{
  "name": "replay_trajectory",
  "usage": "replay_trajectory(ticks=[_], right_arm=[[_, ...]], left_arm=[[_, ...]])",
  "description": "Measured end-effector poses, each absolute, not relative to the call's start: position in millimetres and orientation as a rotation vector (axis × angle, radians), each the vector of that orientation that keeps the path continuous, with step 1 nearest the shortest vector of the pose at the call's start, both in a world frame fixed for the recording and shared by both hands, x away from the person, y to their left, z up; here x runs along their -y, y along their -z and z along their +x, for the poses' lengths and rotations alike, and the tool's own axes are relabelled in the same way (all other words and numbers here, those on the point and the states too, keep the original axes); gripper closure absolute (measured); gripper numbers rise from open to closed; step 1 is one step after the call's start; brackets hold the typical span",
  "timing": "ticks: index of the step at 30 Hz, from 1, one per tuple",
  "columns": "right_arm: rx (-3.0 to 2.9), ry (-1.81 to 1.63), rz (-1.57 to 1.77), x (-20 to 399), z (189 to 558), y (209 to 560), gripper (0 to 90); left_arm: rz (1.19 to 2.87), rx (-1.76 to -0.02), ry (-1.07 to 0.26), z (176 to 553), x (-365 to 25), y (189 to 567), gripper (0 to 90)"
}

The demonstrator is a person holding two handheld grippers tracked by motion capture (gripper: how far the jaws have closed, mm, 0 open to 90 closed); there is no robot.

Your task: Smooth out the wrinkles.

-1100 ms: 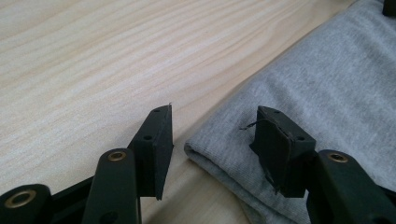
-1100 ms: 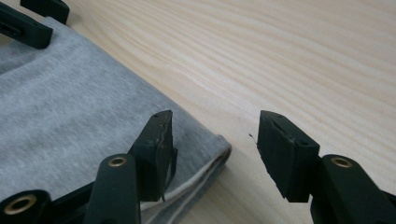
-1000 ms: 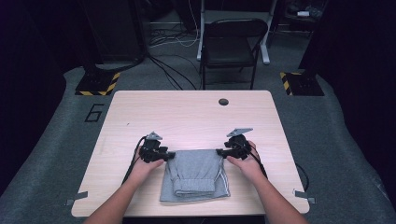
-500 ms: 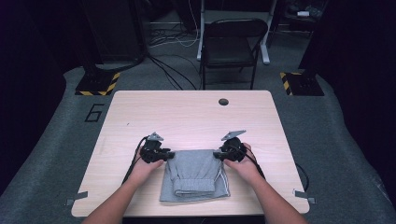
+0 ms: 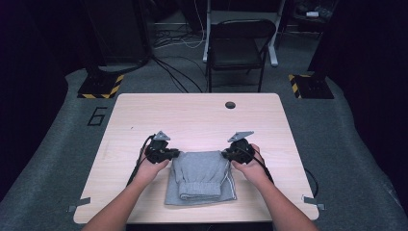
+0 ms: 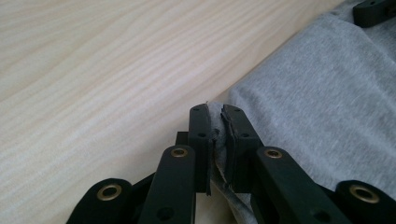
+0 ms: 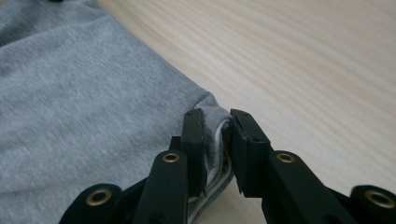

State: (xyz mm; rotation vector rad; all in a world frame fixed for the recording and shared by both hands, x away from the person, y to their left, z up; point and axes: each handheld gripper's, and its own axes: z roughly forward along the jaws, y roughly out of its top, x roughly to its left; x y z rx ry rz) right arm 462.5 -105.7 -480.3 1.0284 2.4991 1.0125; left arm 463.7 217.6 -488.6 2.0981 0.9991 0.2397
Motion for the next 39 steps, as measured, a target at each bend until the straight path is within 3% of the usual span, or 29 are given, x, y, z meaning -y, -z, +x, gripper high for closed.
replay_trajectory(ticks=[8, 17, 39], right_arm=[[-2.429, -1.007, 1.022, 101, 479, 467, 76.1], [-2.403, -0.999, 1.09, 101, 493, 479, 76.1], [-2.381, -0.996, 1.089, 98, 499, 488, 75.0]], left_arm=[[2.066, -1.014, -0.27, 481, -216, 481, 82.2], [2.053, -1.043, -0.268, 497, -216, 489, 82.3], [2.061, -1.093, -0.274, 502, -215, 499, 78.7]])
